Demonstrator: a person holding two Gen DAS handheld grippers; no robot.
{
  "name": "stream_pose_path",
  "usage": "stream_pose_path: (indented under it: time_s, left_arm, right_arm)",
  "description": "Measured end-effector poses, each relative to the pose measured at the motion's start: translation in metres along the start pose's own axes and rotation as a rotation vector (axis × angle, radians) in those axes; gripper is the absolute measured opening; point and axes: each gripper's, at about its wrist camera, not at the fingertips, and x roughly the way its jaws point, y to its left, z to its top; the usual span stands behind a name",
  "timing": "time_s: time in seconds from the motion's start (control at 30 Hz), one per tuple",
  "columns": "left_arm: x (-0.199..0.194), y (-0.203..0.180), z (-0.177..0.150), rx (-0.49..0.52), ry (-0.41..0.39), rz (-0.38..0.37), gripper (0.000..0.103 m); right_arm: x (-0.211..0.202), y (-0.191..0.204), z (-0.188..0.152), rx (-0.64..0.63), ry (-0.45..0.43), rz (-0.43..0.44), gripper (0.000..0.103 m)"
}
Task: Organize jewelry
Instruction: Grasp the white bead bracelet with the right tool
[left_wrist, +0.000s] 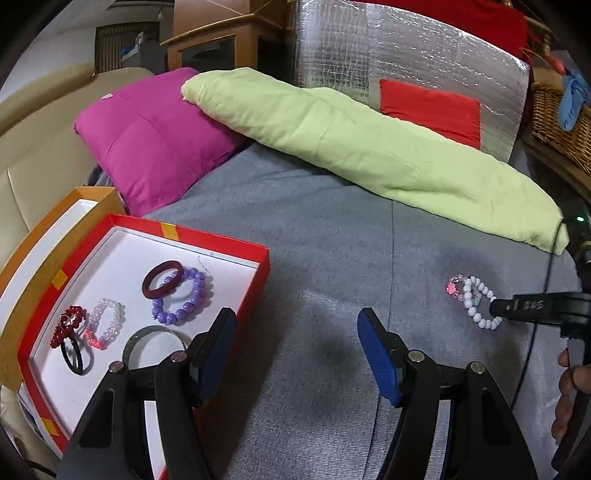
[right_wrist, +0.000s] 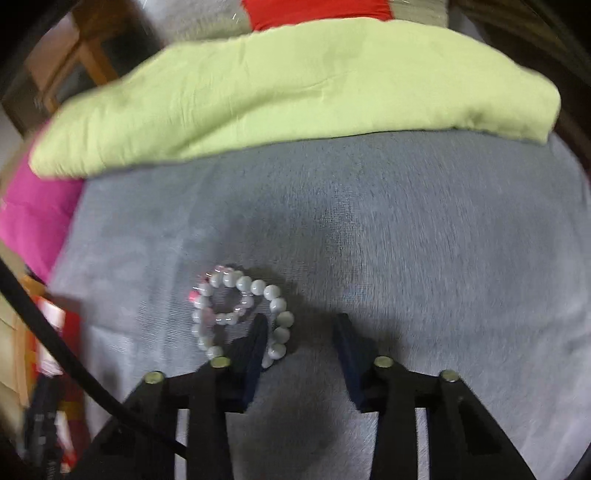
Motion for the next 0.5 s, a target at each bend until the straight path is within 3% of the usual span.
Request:
stream_pose_path:
  time_s: [0.07,0.17,0.37,0.5]
  left_arm:
    - [-0.001,-0.004,-0.001,0.019,-0.004,0.002,0.069]
    - [-0.002,-0.007,-0.003,0.037,-0.008,0.011,0.069]
    - [-0.003,-0.009,-0.004,0.041,-0.013,0.015,0.069]
    - [-0.005,-0.021,-0.007,0.088,-0.020,-0.010,0.069]
  right_arm:
    - [-0.001,0.011,-0.003,-0.093,-0.001,-0.058,0.011]
    - [-0.008,0.005,-0.013,-0.135,-0.010,-0.067,0.010]
    - [-0.034,-0.039,-0.033,-0.077,-0.046,-0.065,0.010]
    - [-0.027,-0.049,-0.044,-0.092,-0.009,-0.065,0.011]
